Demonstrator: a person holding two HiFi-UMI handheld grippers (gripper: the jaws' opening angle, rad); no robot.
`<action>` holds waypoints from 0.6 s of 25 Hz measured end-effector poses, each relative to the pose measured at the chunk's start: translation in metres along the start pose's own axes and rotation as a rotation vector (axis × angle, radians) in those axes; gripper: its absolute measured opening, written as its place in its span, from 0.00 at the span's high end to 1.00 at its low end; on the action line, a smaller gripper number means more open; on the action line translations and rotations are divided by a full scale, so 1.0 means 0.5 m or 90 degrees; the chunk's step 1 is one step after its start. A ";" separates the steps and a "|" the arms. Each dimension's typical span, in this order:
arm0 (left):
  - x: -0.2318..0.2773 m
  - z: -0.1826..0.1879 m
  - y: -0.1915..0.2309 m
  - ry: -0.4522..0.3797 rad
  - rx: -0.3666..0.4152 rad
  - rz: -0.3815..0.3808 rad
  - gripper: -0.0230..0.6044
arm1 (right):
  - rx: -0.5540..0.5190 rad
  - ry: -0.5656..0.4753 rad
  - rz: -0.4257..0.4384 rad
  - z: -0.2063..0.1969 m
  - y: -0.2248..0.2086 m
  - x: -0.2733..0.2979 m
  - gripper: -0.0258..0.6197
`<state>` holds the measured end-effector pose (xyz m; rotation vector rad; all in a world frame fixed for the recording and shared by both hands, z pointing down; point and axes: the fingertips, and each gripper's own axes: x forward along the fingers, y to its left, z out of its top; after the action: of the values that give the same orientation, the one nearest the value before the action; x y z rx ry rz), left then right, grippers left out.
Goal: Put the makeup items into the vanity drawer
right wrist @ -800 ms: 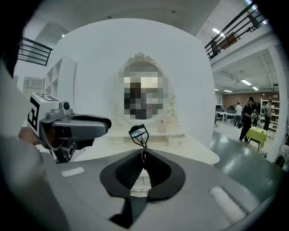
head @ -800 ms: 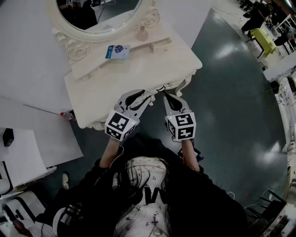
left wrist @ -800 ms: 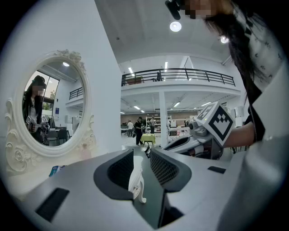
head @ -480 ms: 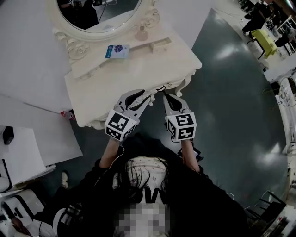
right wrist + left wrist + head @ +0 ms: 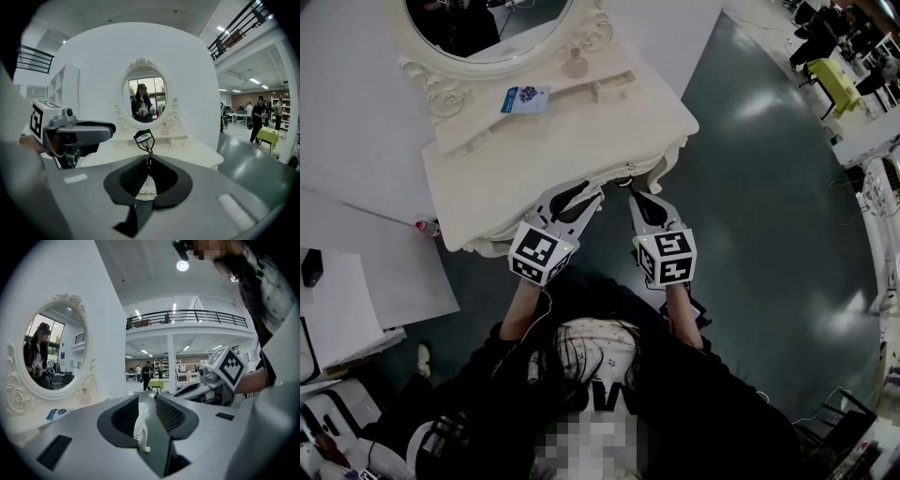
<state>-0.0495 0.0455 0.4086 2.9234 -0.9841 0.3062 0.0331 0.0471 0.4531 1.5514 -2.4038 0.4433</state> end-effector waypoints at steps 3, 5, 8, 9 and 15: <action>0.010 -0.005 -0.026 0.005 -0.004 0.002 0.78 | 0.004 0.002 0.004 -0.013 -0.014 -0.019 0.92; 0.019 -0.006 -0.042 0.008 -0.003 -0.002 0.78 | 0.006 0.002 0.005 -0.018 -0.024 -0.027 0.92; 0.027 -0.008 -0.059 0.015 0.004 -0.006 0.78 | 0.011 0.001 0.010 -0.024 -0.032 -0.030 0.92; 0.028 -0.008 -0.061 0.018 0.006 -0.006 0.78 | 0.014 -0.001 0.012 -0.025 -0.032 -0.029 0.92; 0.040 -0.009 -0.046 0.026 0.009 0.004 0.78 | 0.026 -0.004 0.018 -0.027 -0.044 -0.013 0.92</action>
<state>-0.0210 0.0525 0.4177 2.9147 -0.9887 0.3732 0.0562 0.0491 0.4661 1.5396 -2.4394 0.4963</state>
